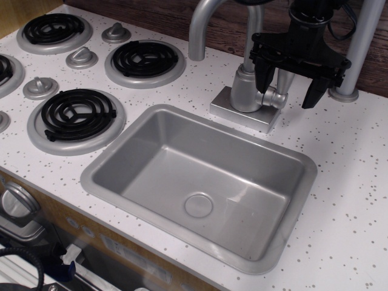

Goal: Lever vertical to front

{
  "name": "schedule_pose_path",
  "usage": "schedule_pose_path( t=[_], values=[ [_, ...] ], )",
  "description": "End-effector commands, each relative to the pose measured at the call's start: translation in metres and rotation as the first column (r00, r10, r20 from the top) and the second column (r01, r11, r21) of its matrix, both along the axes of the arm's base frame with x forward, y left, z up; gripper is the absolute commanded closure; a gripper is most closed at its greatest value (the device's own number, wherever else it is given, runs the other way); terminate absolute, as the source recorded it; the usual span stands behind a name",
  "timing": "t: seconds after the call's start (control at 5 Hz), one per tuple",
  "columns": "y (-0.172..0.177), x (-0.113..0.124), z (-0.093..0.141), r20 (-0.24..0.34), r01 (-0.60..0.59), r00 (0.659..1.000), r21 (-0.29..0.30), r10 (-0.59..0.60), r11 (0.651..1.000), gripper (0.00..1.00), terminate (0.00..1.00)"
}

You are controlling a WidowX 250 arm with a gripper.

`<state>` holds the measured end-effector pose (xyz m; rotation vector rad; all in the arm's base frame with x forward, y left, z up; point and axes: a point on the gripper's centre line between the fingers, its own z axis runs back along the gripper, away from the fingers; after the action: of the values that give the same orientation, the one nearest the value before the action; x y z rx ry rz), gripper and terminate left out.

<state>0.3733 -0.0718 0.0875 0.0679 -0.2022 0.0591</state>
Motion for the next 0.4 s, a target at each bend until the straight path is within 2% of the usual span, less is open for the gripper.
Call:
schedule_pose_path(
  t=[0.0,0.2],
  values=[
    [0.0,0.0,0.0,0.0,0.0,1.0,0.0,0.0,1.0,0.0,0.0],
    [-0.004,0.012,0.012,0.111,0.062,0.992,-0.013,-0.06,0.998,0.0,0.0]
  ],
)
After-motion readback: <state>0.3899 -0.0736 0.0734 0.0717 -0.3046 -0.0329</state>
